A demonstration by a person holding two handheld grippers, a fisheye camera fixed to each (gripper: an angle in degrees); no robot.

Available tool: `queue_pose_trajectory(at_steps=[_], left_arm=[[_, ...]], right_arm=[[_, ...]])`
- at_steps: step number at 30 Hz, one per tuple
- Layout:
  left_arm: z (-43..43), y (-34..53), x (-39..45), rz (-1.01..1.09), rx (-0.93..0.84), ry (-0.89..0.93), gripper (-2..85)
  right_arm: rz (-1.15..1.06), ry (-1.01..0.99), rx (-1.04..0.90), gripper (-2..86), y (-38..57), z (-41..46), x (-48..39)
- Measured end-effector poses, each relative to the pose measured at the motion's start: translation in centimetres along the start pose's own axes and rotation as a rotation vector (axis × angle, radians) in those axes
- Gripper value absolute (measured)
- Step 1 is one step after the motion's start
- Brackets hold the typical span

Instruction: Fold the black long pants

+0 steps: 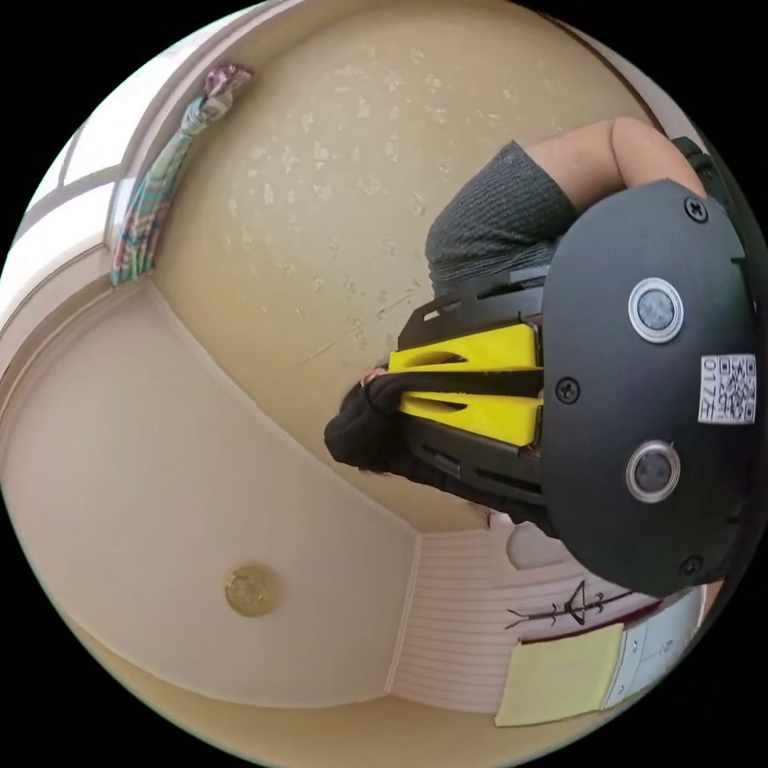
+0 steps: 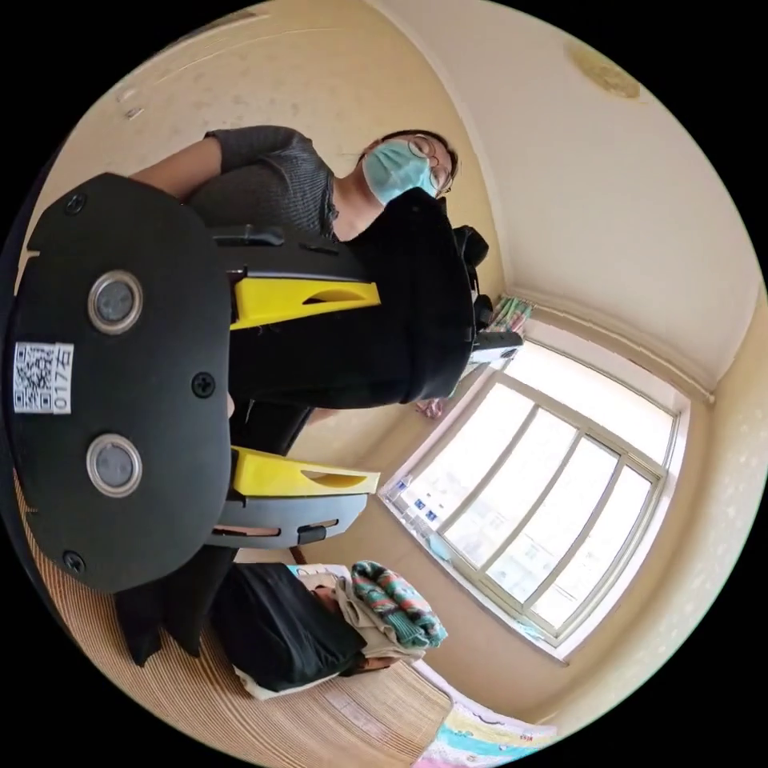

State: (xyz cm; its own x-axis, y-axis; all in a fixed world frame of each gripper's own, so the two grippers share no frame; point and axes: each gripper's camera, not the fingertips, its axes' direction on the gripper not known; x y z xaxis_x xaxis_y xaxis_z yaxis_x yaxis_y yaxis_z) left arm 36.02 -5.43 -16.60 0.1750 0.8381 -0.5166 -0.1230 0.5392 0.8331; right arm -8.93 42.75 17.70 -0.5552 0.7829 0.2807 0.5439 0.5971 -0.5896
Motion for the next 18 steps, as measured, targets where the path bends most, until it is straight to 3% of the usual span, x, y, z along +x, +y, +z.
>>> queue_pose_trajectory(at_steps=[4, 9, 11, 12, 13, 15, 17, 18], left_arm=[[-0.6, -0.8, 0.3, -0.024, 0.003, -0.088, 3.4], [-2.5, -4.6, 4.8, 0.021, -0.086, -0.3, 3.6], [-2.7, -6.6, 7.0, 0.031, -0.175, -0.509, 3.8], [-2.7, -8.0, 8.2, 0.011, -0.248, -0.734, 3.9], [-3.0, -9.3, 8.6, -0.047, -0.304, -0.969, 3.9], [-3.7, -11.1, 7.8, -0.15, -0.357, -1.236, 3.8], [-3.6, -12.0, 5.7, -0.173, -0.424, -1.291, 3.6], [-3.1, -12.4, 4.3, -0.148, -0.424, -1.288, 3.5]], right_arm=[[-0.117, -0.244, 0.008, 22.7, -0.5, 2.4, -1.6], [-0.254, -0.037, 0.221, 10.9, 1.9, -2.2, -9.1], [-0.39, 0.114, 0.366, 7.6, 4.0, -5.4, -16.2], [-0.411, 0.17, 0.381, 7.4, 4.3, -5.8, -18.3], [-0.436, 0.322, 0.39, 6.9, 4.5, -5.9, -22.8], [-0.495, 0.642, 0.388, 6.4, 4.6, -4.1, -30.3], [-0.527, 1.043, 0.343, 5.9, 3.1, 0.9, -37.9], [-0.544, 1.1, 0.331, 5.8, 2.5, 2.3, -39.2]])
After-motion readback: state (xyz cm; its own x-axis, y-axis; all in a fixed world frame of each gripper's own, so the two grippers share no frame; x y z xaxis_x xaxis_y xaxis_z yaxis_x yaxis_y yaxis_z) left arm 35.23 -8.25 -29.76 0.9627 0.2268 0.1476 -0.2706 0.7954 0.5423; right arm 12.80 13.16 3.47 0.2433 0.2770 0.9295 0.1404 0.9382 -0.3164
